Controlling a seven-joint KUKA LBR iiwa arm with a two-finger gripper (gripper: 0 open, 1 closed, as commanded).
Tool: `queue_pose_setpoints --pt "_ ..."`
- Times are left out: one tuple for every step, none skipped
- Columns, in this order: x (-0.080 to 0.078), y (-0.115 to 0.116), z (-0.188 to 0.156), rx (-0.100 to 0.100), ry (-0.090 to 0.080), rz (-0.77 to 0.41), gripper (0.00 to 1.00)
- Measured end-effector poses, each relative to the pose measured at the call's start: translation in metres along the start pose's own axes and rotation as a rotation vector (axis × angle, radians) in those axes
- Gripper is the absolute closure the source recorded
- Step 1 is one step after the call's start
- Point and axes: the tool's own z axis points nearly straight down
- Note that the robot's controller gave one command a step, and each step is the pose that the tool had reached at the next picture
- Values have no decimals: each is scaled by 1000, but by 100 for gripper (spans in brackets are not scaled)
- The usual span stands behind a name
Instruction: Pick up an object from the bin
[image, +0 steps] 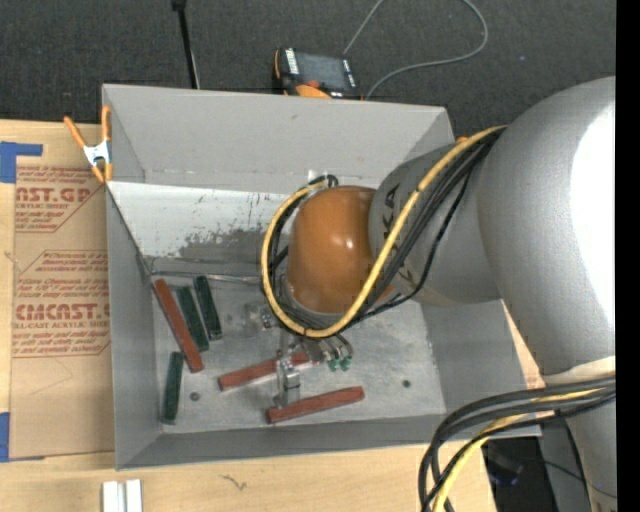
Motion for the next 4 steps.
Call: queue_pose_setpoints --pt "-4 -5 31 0 1 40 0" --pt "-4 -4 31 0 0 39 0" --pt "-4 -4 31 0 -2 39 100" --pt "-5 -3 19 0 -2 39 100"
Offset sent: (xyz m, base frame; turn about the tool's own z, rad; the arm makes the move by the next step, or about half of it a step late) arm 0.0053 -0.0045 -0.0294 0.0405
